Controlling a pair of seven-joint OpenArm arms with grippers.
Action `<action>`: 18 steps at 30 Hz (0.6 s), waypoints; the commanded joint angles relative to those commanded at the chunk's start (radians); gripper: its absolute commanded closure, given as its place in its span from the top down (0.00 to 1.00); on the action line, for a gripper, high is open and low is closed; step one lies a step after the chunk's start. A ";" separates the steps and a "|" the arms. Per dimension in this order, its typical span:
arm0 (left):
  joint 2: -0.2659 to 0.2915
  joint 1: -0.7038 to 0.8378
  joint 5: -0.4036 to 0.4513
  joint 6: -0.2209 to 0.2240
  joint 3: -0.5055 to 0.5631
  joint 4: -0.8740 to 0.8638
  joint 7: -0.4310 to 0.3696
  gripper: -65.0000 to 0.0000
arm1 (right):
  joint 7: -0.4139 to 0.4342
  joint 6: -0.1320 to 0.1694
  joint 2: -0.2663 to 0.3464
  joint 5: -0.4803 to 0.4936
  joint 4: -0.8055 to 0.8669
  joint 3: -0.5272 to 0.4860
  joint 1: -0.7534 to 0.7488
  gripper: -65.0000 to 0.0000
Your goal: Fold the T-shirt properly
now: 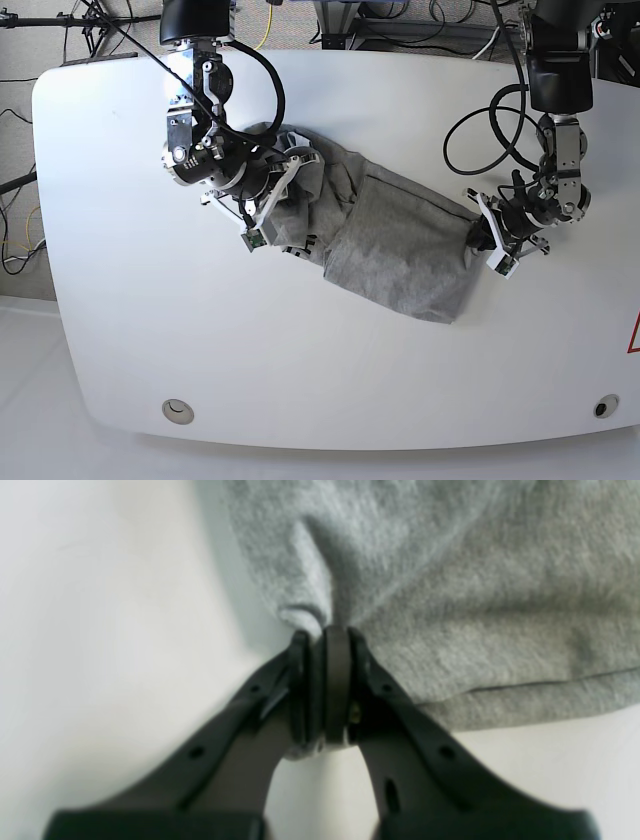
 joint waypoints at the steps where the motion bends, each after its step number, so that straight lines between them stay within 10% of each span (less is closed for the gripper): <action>1: 0.000 0.011 0.000 0.000 0.000 0.000 0.006 0.00 | 0.000 0.000 0.000 0.000 0.000 0.000 0.000 0.00; 18: -0.046 0.226 0.002 0.000 -0.003 0.081 0.014 0.00 | 0.000 0.003 0.002 0.000 -0.003 0.075 -0.029 0.00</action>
